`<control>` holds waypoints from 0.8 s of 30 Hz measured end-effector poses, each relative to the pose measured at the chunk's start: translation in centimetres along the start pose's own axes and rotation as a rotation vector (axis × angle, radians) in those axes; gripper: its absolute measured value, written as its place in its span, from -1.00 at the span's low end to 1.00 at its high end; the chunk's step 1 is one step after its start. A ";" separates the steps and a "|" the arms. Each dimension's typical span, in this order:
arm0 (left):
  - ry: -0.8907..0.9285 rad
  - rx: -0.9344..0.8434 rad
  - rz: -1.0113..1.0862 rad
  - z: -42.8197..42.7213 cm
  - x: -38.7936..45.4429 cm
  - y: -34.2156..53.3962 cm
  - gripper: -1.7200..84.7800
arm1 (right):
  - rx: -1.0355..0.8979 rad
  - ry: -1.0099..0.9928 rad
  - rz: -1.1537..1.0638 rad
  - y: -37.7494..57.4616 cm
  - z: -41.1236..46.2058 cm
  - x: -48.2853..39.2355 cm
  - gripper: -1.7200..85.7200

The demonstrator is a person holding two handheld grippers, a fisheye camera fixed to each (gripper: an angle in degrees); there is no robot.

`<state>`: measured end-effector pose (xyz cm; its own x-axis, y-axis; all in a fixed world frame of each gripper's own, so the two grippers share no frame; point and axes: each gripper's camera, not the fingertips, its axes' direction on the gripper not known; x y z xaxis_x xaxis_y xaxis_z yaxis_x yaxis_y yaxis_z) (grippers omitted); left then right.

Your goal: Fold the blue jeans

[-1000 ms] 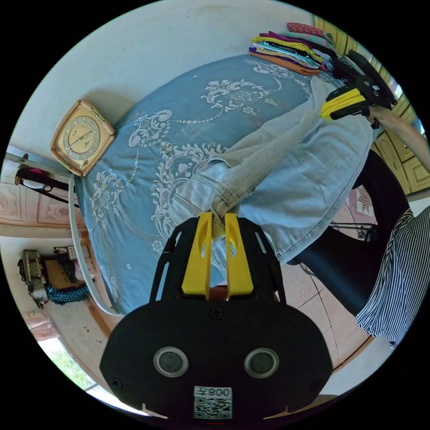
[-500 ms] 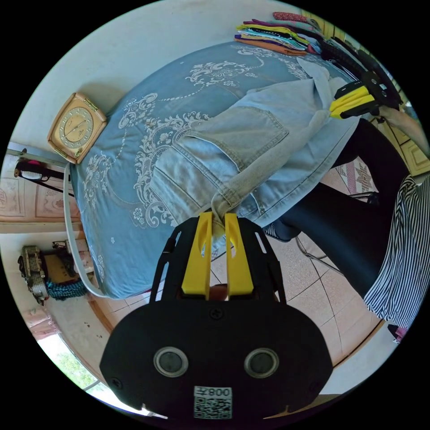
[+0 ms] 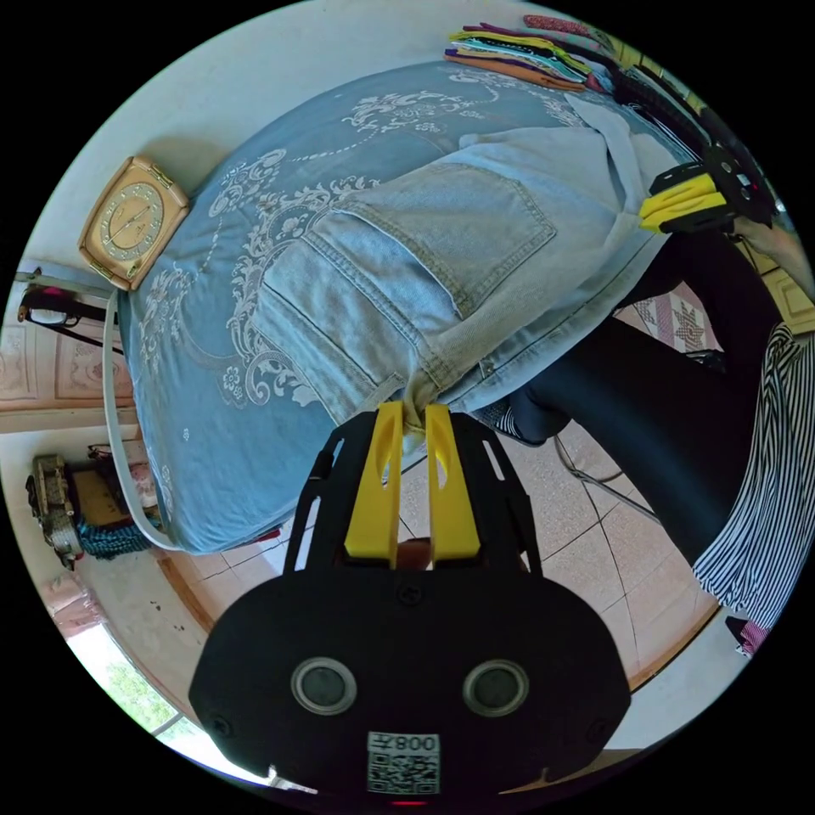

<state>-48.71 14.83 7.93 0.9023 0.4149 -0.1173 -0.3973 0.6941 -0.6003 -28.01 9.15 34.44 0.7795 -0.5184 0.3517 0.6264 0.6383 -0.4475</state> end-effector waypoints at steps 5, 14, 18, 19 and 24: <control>0.005 -0.028 0.003 1.3 1.0 1.6 -0.92 | -0.003 -0.024 0.003 1.9 0.9 -0.9 -0.95; 0.002 -0.035 -0.002 2.3 2.1 3.6 -0.91 | 0.003 -0.026 -0.001 5.5 2.2 -1.4 -0.94; 0.026 -0.052 -0.029 3.3 2.2 4.0 -0.90 | 0.012 -0.062 0.020 7.3 3.1 -0.3 -0.93; 0.024 -0.061 -0.028 3.8 2.3 4.0 -0.90 | 0.004 -0.067 0.025 7.8 3.7 0.1 -0.93; 0.012 -0.088 -0.031 4.8 2.9 4.1 -0.87 | -0.018 -0.065 0.027 9.7 5.8 1.4 -0.92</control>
<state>-48.55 21.66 8.92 0.9159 0.3868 -0.1072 -0.3538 0.6520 -0.6707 -20.82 17.92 35.33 0.7951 -0.4630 0.3916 0.6056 0.6409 -0.4717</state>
